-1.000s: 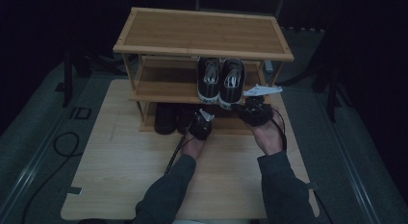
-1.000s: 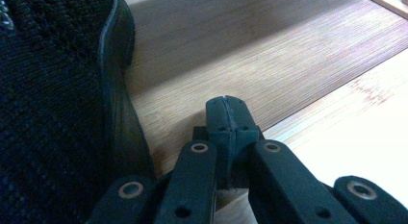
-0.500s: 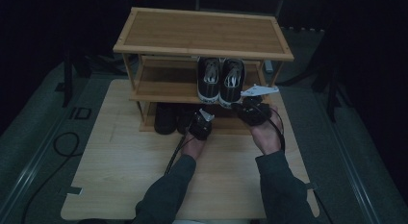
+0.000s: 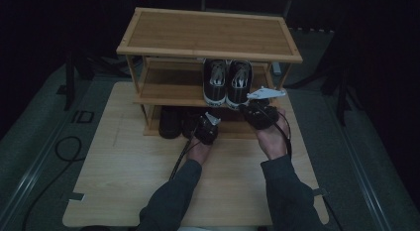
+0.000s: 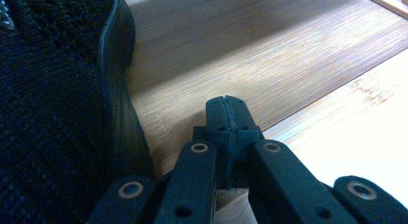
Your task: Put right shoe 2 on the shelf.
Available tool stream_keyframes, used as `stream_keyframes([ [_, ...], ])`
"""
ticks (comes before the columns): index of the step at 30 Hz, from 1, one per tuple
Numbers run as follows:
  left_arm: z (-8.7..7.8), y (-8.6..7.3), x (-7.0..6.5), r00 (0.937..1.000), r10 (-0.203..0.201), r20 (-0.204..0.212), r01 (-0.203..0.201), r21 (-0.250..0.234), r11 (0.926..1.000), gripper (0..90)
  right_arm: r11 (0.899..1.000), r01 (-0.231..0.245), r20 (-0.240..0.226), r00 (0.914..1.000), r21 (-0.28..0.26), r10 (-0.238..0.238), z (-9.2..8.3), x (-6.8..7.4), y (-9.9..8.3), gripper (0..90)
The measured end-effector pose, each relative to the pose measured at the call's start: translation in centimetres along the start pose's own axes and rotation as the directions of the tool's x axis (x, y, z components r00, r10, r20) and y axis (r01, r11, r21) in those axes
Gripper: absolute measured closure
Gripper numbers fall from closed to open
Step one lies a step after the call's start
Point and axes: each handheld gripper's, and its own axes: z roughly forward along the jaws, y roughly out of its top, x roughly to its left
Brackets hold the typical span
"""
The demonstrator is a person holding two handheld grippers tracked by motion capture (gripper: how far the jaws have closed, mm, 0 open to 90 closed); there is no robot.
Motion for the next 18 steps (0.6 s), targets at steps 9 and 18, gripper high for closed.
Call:
stream_keyframes([
  [9, 0.02, 0.01, 0.01, 1.0, 0.0, 0.001, 0.0, -0.001, 1.0, 90.0, 1.0, 0.003, 0.016, 0.9999, -0.002, -0.003, 0.29, 0.16, 0.1, 90.0],
  [18, 0.02, 0.01, 0.0, 1.0, 0.0, 0.0, 0.0, 0.0, 1.0, 90.0, 1.0, -0.001, 0.026, 0.9997, 0.001, 0.001, 0.67, 0.06, 0.13, 90.0],
])
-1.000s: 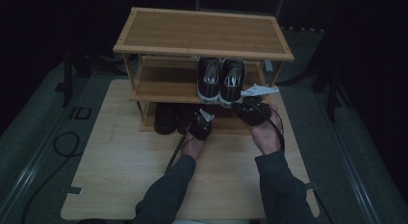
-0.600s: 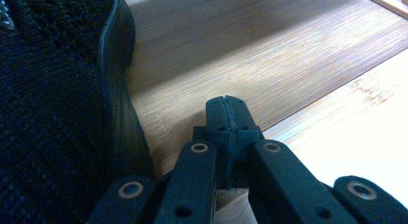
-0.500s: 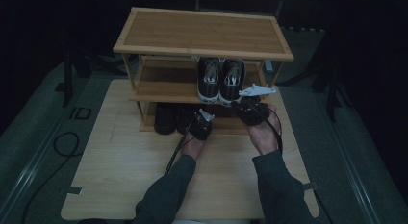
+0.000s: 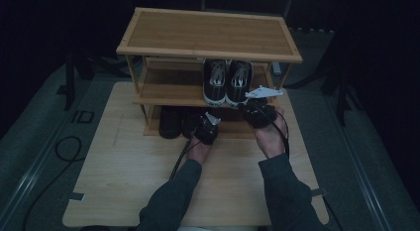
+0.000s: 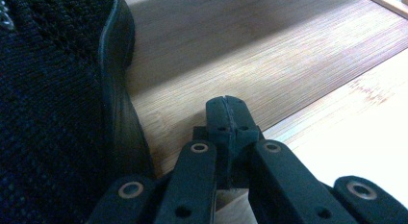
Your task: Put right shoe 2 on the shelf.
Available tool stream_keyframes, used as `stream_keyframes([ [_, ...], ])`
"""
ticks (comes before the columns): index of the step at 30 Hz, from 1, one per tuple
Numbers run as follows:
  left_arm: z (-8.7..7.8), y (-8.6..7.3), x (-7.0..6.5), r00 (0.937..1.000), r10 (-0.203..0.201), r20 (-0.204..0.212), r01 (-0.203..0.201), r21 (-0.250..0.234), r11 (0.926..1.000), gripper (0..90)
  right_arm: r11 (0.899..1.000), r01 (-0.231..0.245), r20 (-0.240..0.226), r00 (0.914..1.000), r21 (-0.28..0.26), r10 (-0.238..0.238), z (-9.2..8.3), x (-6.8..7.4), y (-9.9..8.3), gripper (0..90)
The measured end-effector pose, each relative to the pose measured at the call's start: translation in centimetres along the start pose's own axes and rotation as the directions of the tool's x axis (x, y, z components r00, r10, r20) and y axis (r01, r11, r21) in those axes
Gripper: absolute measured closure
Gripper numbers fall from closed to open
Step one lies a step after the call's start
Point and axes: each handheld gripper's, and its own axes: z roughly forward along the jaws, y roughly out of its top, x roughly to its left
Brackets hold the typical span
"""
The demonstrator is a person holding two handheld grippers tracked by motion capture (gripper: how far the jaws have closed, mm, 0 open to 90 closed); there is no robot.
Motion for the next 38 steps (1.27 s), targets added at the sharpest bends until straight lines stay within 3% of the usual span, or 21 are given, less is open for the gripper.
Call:
stream_keyframes([
  [4, 0.0, 0.0, 0.0, 1.0, 0.002, 0.001, -0.002, 0.001, 1.0, 90.0, 1.0, -0.009, -0.019, 0.9998, -0.011, 0.008, 0.1, -0.3, -0.4, 90.0],
  [7, 0.0, 0.0, 0.0, 1.0, 0.001, 0.002, -0.001, 0.0, 1.0, 90.0, 1.0, -0.004, 0.005, 1.0, -0.021, 0.004, -0.1, -0.2, -0.5, 90.0],
  [15, 0.0, 0.0, 0.0, 0.9999, 0.005, 0.01, -0.005, 0.0, 1.0, 90.0, 0.999, -0.023, 0.013, 0.9996, -0.025, 0.024, -1.6, -1.3, -1.5, 89.1],
  [24, 0.0, 0.0, 0.0, 0.9999, 0.011, 0.01, -0.011, 0.004, 0.9999, 90.0, 0.993, -0.107, 0.015, 0.9942, 0.043, 0.107, -0.7, -3.4, -5.1, 85.9],
  [31, 0.0, 0.0, 0.0, 0.9999, 0.011, 0.009, -0.011, 0.003, 0.9999, 90.0, 0.984, -0.147, 0.005, 0.9891, 0.102, 0.147, 0.5, -3.7, -7.7, 84.7],
  [38, 0.0, 0.0, 0.0, 0.9999, 0.014, 0.008, -0.014, 0.004, 0.9999, 90.0, 0.977, -0.165, -0.001, 0.9861, 0.132, 0.166, 1.2, -4.0, -9.0, 84.5],
])
